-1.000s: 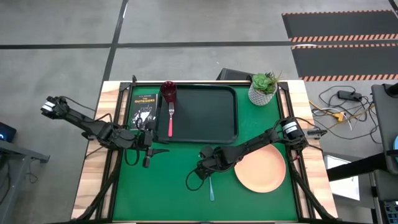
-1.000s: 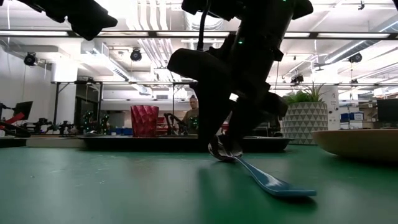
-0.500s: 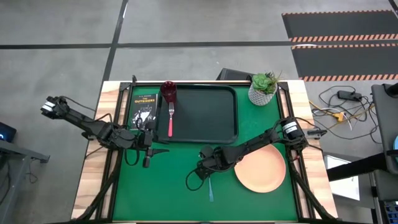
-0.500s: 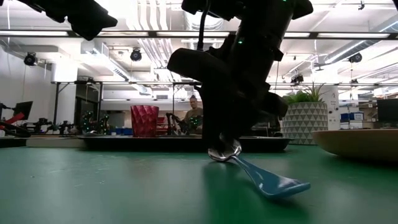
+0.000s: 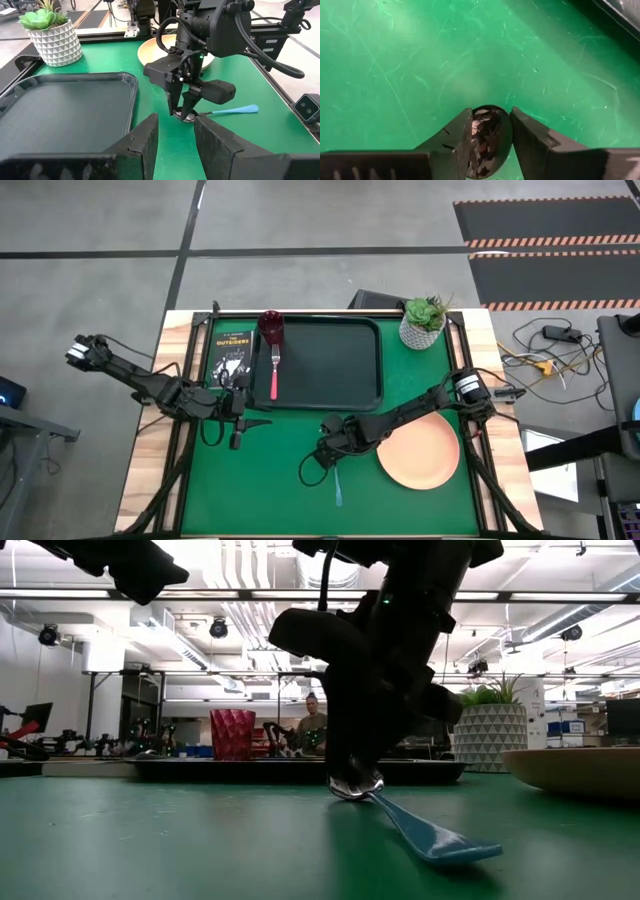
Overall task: Pick and place plate/cup/fork/spoon on tray
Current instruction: Put the blue spoon to the right of the pink fork on the black tray
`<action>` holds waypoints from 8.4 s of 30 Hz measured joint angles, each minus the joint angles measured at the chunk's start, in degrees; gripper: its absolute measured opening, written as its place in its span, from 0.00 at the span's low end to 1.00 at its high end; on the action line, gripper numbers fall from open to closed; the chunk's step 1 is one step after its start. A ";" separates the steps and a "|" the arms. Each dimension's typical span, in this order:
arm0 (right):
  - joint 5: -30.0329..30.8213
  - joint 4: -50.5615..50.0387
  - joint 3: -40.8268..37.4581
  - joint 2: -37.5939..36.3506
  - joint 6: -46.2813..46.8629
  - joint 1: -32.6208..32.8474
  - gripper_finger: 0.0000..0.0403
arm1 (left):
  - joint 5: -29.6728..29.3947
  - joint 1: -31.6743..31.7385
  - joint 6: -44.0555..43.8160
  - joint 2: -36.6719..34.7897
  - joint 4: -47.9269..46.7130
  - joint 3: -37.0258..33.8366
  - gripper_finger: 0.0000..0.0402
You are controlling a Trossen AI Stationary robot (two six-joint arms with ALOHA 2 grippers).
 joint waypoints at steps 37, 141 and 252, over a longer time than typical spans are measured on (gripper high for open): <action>-6.82 9.13 0.76 -6.36 -15.68 -6.44 0.02 | 0.35 0.02 -0.67 -0.02 -0.01 -0.02 0.27; -15.66 30.80 8.92 0.24 -53.05 -31.23 0.20 | -0.42 0.04 0.03 -0.02 -0.05 -0.02 0.27; -3.66 36.79 -25.99 -27.54 -66.88 -7.21 0.02 | 17.97 34.34 0.35 33.87 1.67 1.09 0.00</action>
